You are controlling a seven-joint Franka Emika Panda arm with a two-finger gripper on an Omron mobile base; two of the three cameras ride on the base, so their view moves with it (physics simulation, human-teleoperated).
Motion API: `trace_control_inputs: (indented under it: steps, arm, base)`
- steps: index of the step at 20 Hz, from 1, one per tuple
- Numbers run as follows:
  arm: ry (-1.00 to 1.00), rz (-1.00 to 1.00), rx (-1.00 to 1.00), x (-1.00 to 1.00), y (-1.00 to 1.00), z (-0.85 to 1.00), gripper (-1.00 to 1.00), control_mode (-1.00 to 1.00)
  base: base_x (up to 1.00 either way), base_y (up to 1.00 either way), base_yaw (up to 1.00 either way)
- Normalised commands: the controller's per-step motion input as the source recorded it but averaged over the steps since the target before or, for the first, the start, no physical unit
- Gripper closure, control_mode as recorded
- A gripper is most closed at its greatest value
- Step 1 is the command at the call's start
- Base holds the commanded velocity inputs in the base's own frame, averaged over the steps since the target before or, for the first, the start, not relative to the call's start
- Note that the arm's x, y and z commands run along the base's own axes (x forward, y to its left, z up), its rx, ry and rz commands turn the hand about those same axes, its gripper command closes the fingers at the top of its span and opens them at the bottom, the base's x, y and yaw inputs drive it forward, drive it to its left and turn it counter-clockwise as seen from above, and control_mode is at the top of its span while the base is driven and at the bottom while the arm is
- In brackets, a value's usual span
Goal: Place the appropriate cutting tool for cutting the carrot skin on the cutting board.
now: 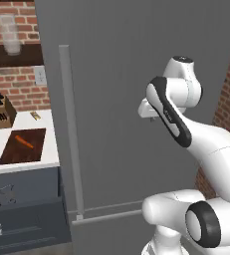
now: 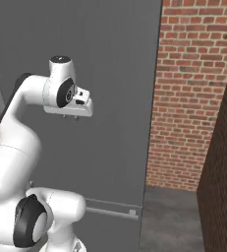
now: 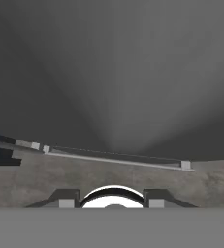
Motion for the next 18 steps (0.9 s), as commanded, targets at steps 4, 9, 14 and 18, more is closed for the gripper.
trace_control_inputs:
  steps: [4, 9, 14, 18]
  arm:
    - [0.0, 0.0, 0.0, 0.0, 0.0, 0.0, -1.0, 1.0]
    - [0.0, 0.0, 0.0, 0.0, 0.0, 0.0, -1.0, 1.0]
    - [0.0, 0.0, 0.0, 0.0, 0.0, 0.0, -1.0, 1.0]
    - [0.0, 0.0, 0.0, 0.0, 0.0, 0.0, -1.0, 1.0]
  base:
    - [-0.06, 0.04, 0.0]
    - [-0.96, 0.45, -0.03]
    - [-1.0, 0.75, -0.08]
    - [-1.0, 1.0, -0.17]
